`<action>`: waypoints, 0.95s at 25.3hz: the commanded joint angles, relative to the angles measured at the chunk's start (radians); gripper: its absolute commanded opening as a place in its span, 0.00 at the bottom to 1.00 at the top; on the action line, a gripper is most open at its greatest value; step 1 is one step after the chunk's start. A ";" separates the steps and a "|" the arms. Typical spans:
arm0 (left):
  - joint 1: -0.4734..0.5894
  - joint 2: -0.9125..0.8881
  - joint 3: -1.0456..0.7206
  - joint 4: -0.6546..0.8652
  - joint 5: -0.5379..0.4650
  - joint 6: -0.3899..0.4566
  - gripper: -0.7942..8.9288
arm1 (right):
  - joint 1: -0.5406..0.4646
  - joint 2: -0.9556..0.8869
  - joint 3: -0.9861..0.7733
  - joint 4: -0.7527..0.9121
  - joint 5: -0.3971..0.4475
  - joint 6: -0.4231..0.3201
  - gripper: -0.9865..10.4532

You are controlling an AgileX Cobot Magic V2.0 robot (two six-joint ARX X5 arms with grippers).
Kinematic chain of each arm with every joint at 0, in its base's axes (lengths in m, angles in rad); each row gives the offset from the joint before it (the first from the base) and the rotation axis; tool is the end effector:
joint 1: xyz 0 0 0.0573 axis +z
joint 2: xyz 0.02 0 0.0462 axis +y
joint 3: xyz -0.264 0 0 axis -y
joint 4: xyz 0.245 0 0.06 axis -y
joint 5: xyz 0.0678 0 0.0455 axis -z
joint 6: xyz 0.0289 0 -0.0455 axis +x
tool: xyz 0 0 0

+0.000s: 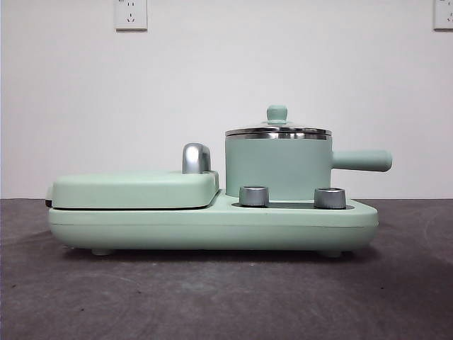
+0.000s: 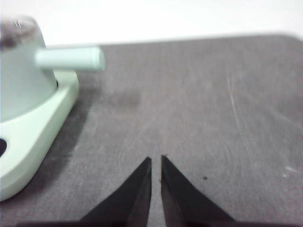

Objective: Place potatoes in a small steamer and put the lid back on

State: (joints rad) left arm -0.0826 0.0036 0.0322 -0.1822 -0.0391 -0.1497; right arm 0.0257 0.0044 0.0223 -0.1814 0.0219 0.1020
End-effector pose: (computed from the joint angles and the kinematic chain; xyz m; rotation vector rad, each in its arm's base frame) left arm 0.0945 -0.0067 0.1566 -0.1400 0.1563 -0.0319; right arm 0.0953 0.0018 0.1533 0.0979 0.1635 -0.0045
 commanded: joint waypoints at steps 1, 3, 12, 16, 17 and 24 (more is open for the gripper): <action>-0.001 -0.001 -0.019 -0.004 -0.006 0.003 0.10 | 0.001 -0.001 -0.011 0.008 0.005 -0.024 0.11; -0.001 -0.001 -0.019 -0.005 -0.006 0.003 0.10 | 0.001 -0.001 -0.011 0.010 0.005 -0.024 0.11; -0.001 -0.001 -0.019 -0.005 -0.006 0.003 0.10 | 0.003 -0.001 -0.011 0.011 0.005 -0.024 0.11; -0.001 -0.001 -0.019 -0.005 -0.006 0.003 0.10 | 0.003 -0.001 -0.011 0.021 0.005 -0.024 0.11; -0.001 -0.001 -0.019 -0.005 -0.006 0.003 0.10 | 0.003 -0.001 -0.011 0.024 0.005 -0.024 0.11; -0.001 -0.001 -0.019 -0.005 -0.006 0.003 0.10 | 0.003 -0.001 -0.011 0.024 0.005 -0.024 0.11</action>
State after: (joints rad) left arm -0.0826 0.0036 0.0322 -0.1822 -0.0391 -0.1501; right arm 0.0261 0.0044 0.0181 -0.1677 0.0235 0.0826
